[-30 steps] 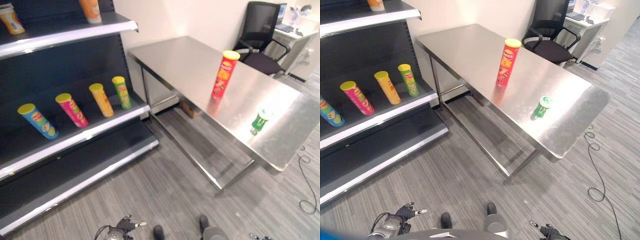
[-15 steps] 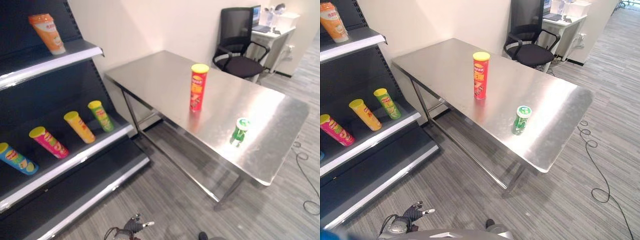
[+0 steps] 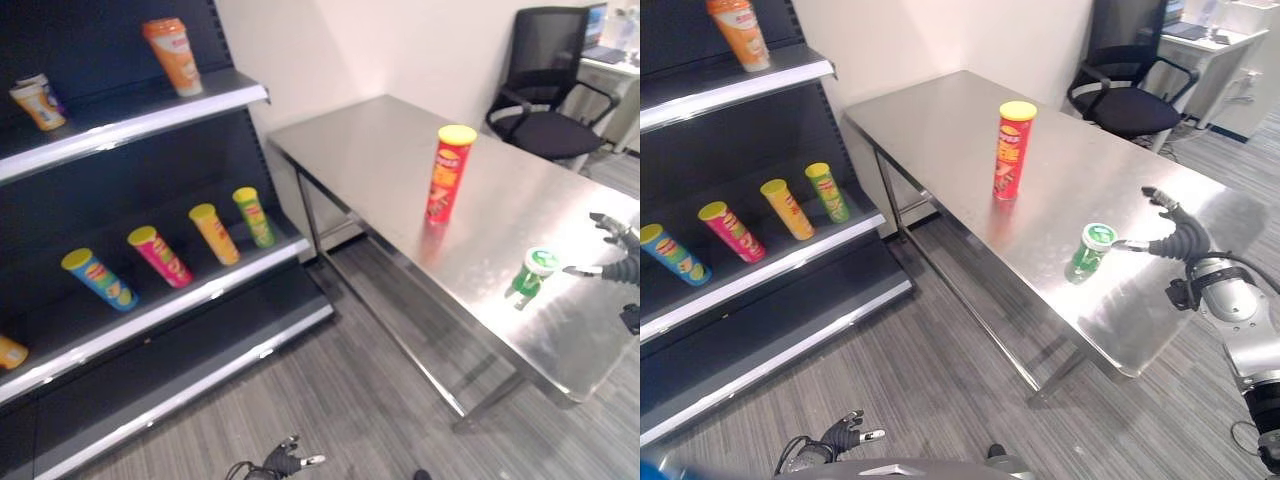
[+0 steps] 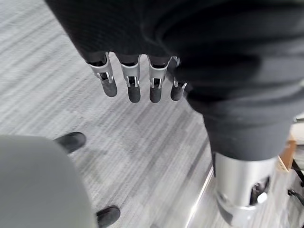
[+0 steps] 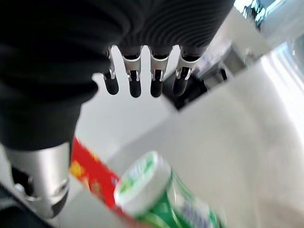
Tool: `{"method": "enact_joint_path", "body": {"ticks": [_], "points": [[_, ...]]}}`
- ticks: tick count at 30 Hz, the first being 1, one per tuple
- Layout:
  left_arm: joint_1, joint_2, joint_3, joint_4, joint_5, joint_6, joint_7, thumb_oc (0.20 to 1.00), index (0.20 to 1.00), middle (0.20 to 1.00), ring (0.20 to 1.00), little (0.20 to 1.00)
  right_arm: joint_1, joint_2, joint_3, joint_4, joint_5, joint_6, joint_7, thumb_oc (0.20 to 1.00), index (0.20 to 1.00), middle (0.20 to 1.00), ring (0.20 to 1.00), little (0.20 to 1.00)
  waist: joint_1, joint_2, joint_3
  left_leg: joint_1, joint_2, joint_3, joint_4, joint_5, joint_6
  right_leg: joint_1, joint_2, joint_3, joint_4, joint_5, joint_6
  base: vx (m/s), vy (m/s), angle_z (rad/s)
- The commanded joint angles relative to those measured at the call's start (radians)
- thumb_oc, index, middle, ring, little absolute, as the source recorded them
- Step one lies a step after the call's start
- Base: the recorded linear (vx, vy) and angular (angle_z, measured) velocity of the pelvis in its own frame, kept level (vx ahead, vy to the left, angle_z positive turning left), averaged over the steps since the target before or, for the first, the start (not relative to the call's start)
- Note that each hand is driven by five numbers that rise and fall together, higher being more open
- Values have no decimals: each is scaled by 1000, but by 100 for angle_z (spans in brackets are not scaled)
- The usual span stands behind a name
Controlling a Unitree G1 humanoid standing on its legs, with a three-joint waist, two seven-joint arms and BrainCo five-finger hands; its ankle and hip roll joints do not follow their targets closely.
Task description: Put the goods on the table back onto the shelves and tidy them up.
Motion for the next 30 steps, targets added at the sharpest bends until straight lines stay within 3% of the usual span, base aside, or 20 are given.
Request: {"method": "enact_joint_path", "body": {"ticks": [1,9,20,30], "points": [[-84,60,17,36,-19,-19,4,1000,1000,1000,1000,1000,-67,-3,13,37,-32,-11,14,1000,1000,1000,1000,1000,2,-75,27,54,41,29,22,-75,-52,14,-56,16,60,-115,55,1,-48,19],[-62,56,23,56,-22,-17,2,1000,1000,1000,1000,1000,-68,25,53,84,-93,-1,9,1000,1000,1000,1000,1000,18,-69,34,39,50,4,20,-59,-69,28,-50,-28,60,-127,48,10,-49,18],[-62,55,23,50,-23,-19,26,1000,1000,1000,1000,1000,-127,82,39,129,-188,1,-109,1000,1000,1000,1000,1000,32,-61,32,38,55,-1,17,-55,-73,44,-45,-52,51,-134,43,3,-20,3],[-64,50,28,49,-21,-19,37,1000,1000,1000,1000,1000,-134,142,24,117,-198,-6,-152,1000,1000,1000,1000,1000,39,-57,30,41,58,-6,15,-57,-73,49,-42,-57,51,-138,41,0,0,0]]}}
